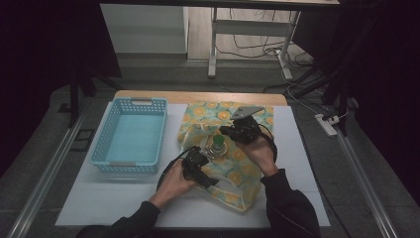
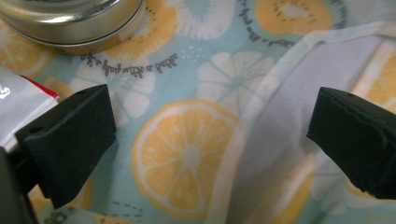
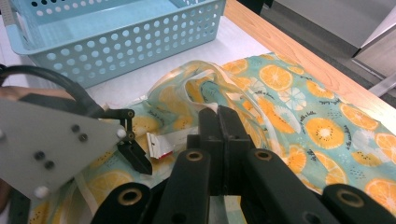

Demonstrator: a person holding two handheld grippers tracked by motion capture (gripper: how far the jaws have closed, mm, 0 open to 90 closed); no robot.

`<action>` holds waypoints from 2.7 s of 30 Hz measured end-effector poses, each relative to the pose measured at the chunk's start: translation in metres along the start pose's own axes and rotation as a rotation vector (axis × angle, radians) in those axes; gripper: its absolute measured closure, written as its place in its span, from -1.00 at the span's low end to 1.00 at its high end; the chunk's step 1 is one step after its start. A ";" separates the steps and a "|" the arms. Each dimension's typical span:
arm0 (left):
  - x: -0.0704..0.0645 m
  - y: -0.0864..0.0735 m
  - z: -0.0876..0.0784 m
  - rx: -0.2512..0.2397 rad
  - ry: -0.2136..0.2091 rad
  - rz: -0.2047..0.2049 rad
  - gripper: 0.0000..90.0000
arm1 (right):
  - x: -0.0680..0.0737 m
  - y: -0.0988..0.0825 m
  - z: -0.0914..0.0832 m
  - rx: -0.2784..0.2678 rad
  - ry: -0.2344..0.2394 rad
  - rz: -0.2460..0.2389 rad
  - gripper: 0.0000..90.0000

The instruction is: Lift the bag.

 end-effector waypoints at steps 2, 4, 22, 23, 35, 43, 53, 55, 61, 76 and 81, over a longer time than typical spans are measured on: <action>0.000 0.000 0.001 -0.008 -0.003 0.000 -0.95 | 0.000 0.000 0.000 -0.002 -0.001 -0.001 1.00; 0.000 -0.001 0.001 -0.012 0.000 0.005 -0.95 | 0.000 0.000 0.000 -0.001 0.000 -0.002 1.00; 0.001 0.001 -0.008 -0.003 0.036 0.052 0.25 | 0.001 0.001 -0.003 -0.005 -0.001 -0.004 1.00; 0.001 0.002 -0.009 0.001 0.034 0.050 0.33 | 0.000 0.001 -0.003 -0.005 -0.001 -0.003 1.00; 0.000 0.006 -0.009 0.052 0.012 -0.022 0.99 | 0.000 0.001 -0.003 -0.002 0.002 0.000 1.00; 0.004 0.008 -0.014 0.032 -0.026 -0.092 1.00 | -0.001 0.000 -0.003 0.001 0.005 0.006 1.00; 0.009 0.017 -0.035 -0.007 -0.044 -0.079 1.00 | 0.000 0.001 -0.004 -0.003 0.014 0.016 1.00; 0.011 0.019 -0.038 -0.013 -0.053 -0.086 1.00 | 0.000 0.001 -0.004 -0.003 0.019 0.019 1.00; 0.015 0.024 -0.047 -0.025 -0.061 -0.097 1.00 | 0.001 0.003 -0.005 -0.006 0.028 0.021 1.00; 0.031 0.036 -0.074 -0.055 -0.112 -0.122 1.00 | 0.006 0.008 -0.012 -0.019 0.053 0.023 1.00; 0.035 0.043 -0.082 -0.052 -0.113 -0.114 1.00 | 0.007 0.011 -0.015 -0.028 0.067 0.028 1.00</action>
Point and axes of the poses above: each handheld gripper's, and its own axes: z roughly forward along the jaws, y roughly out of its top, x roughly to its left, the point moved 3 cm from there along z, roughly forward along the jaws, and after that the axes turned 15 degrees about y, right-handed, at the moved point
